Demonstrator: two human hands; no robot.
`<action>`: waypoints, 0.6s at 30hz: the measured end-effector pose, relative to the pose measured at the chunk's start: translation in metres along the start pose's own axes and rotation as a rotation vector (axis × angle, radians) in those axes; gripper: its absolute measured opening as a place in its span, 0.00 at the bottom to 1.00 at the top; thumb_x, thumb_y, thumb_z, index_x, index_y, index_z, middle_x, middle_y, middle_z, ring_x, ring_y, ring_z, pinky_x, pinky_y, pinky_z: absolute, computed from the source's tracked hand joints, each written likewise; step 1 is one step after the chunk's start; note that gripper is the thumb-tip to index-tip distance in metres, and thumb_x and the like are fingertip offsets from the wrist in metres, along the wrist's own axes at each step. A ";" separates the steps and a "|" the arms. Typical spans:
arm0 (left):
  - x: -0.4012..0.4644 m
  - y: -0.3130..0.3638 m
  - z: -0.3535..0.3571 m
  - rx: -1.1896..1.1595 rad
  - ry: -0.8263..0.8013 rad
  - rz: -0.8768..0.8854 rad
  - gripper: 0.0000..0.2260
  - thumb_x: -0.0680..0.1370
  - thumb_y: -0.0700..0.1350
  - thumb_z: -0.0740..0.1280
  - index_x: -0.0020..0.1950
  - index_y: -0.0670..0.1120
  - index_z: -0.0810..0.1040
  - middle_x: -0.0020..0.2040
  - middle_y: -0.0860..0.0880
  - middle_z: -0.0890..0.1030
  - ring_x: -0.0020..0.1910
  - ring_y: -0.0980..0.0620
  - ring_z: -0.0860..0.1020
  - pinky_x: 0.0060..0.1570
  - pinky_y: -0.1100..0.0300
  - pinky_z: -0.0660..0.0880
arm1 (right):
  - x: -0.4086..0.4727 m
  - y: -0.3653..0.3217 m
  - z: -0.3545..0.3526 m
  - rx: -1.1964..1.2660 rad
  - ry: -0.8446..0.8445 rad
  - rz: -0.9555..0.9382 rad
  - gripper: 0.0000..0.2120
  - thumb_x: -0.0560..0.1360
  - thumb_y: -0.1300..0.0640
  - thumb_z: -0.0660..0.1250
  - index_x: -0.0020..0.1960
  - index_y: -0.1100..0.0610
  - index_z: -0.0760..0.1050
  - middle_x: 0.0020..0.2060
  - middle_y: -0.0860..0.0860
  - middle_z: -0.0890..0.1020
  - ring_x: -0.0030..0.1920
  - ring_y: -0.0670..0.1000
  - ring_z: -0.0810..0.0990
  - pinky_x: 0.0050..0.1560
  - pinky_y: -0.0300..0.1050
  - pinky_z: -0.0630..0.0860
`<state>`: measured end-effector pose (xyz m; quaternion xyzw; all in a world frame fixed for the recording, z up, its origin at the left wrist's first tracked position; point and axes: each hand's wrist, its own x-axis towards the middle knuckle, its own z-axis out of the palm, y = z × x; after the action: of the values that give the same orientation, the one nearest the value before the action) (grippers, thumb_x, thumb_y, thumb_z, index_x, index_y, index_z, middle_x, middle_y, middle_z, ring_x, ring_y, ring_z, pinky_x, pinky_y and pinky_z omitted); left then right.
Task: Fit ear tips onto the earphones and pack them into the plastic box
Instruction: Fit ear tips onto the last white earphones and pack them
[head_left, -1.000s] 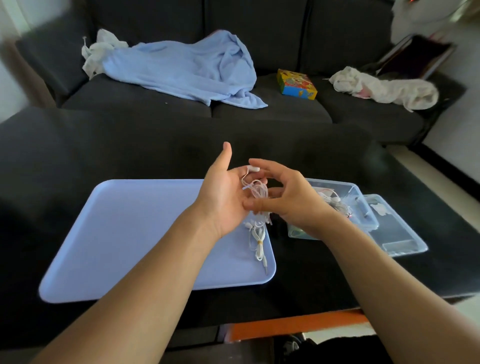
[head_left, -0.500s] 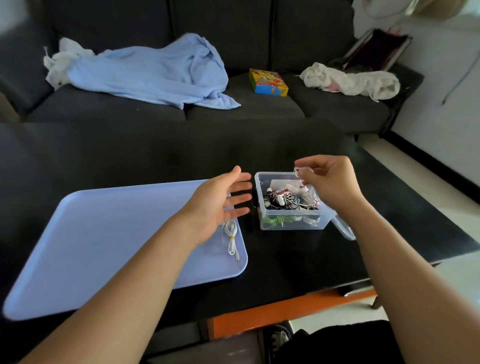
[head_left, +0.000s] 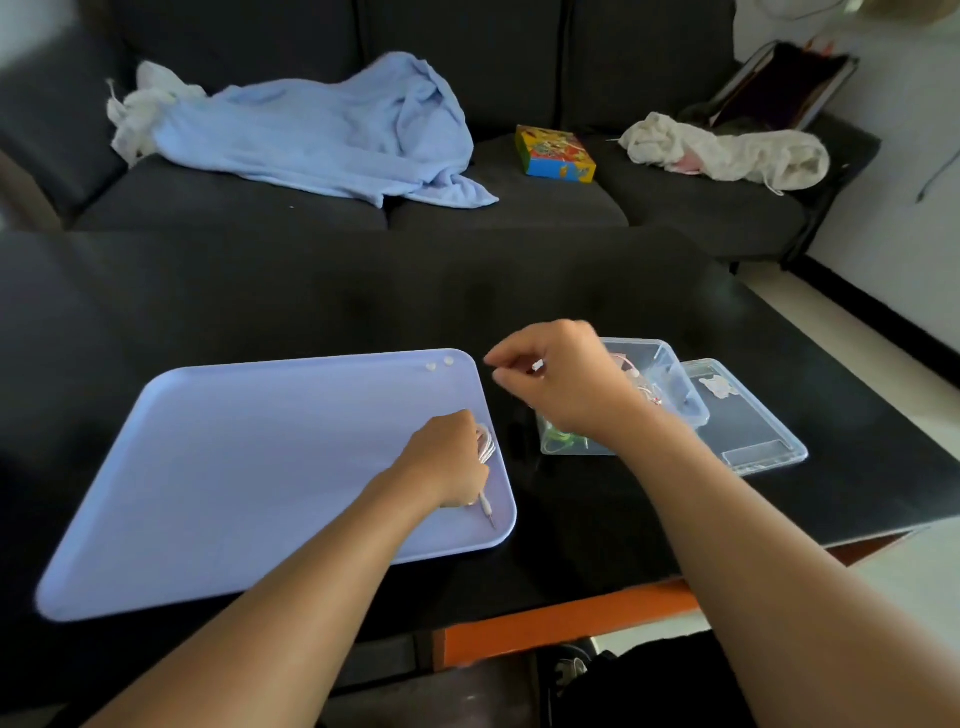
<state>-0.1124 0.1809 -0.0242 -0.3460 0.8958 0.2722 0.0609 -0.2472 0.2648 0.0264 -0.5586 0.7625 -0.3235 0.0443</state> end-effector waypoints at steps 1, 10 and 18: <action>-0.002 -0.001 -0.004 -0.034 -0.026 -0.017 0.08 0.80 0.44 0.65 0.56 0.42 0.74 0.53 0.41 0.79 0.50 0.43 0.78 0.40 0.59 0.69 | 0.005 -0.002 0.008 -0.005 -0.034 -0.006 0.08 0.76 0.60 0.71 0.53 0.55 0.86 0.42 0.48 0.85 0.41 0.44 0.82 0.45 0.36 0.78; -0.009 -0.051 -0.058 -1.180 0.088 -0.374 0.05 0.76 0.42 0.69 0.44 0.41 0.78 0.34 0.45 0.73 0.29 0.50 0.75 0.30 0.59 0.78 | 0.060 0.009 0.069 -0.055 0.017 0.218 0.10 0.76 0.65 0.68 0.53 0.57 0.85 0.45 0.52 0.85 0.43 0.49 0.82 0.43 0.38 0.75; -0.019 -0.096 -0.076 -1.384 0.115 -0.324 0.06 0.78 0.31 0.67 0.50 0.40 0.74 0.51 0.40 0.82 0.41 0.50 0.85 0.43 0.63 0.82 | 0.077 0.018 0.118 -0.084 -0.062 0.291 0.14 0.77 0.55 0.71 0.62 0.53 0.81 0.53 0.51 0.82 0.47 0.52 0.80 0.47 0.43 0.75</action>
<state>-0.0296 0.0929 0.0024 -0.4480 0.4567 0.7472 -0.1803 -0.2397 0.1478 -0.0538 -0.4534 0.8465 -0.2638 0.0908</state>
